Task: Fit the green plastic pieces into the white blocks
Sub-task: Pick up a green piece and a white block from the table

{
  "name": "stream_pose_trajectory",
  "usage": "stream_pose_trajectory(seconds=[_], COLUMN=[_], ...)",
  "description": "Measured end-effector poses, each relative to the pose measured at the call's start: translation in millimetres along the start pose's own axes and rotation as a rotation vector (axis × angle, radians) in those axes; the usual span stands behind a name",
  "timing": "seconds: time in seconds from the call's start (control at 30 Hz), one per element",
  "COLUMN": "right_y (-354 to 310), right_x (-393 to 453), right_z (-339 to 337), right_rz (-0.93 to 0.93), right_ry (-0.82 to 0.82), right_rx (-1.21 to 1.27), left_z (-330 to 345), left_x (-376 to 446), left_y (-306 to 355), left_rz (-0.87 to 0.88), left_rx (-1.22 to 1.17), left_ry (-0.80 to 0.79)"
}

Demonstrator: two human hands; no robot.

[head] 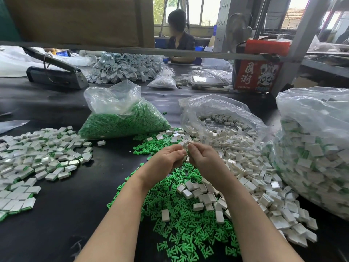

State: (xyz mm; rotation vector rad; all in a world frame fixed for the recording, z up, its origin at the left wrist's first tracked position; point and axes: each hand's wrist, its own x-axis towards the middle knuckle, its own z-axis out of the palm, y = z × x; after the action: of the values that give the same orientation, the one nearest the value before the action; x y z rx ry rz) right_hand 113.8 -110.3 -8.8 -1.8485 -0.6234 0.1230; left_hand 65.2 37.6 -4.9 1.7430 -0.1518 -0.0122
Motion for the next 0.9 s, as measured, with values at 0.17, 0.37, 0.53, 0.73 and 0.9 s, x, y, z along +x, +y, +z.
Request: stream_pose_trajectory(seconds=[0.17, 0.37, 0.53, 0.73, 0.9], right_y=[1, -3, -1, 8, 16], right_x=[-1, -1, -1, 0, -1], right_z=[0, 5, 12, 20, 25], right_rz=[0.005, -0.040, -0.096, -0.101, -0.071], right_ry=[-0.031, 0.032, 0.128, 0.140, 0.163], right_rx=[0.041, -0.124, -0.371, -0.542, -0.509], left_z=[1, 2, 9, 15, 22], left_x=[1, 6, 12, 18, 19], left_y=[-3, -11, -11, -23, -32], left_rz=[0.010, 0.015, 0.027, 0.016, -0.005], left_rx=[0.002, -0.015, -0.026, 0.161, 0.262], left_ry=[-0.035, -0.019, 0.074, 0.188, 0.257])
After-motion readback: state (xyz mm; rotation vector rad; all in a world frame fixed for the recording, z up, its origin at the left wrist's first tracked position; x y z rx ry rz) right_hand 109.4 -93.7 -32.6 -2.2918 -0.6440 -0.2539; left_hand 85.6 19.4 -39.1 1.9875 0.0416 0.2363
